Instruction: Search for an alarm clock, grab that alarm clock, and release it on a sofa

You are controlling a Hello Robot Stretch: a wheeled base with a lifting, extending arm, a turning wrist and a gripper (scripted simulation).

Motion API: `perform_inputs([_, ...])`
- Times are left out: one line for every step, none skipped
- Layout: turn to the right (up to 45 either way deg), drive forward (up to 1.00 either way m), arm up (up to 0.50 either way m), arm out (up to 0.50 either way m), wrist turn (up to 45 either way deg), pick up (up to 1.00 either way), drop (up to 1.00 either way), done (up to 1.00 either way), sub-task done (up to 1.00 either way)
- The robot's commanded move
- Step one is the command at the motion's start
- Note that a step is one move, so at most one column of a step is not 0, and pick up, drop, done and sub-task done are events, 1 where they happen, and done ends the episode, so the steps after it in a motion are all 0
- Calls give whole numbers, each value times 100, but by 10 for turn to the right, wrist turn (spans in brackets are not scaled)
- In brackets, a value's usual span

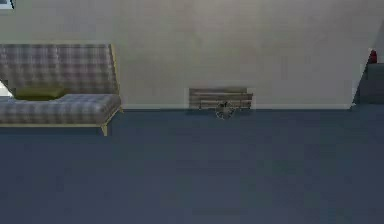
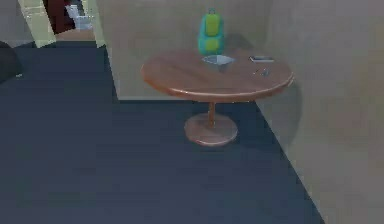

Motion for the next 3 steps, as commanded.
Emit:
perform_inputs([450,0,0,0,0,0,0,0,0])
perform_inputs([60,0,0,0,0,0,0,0,0])
perform_inputs([30,0,0,0,0,0,0,0,0])
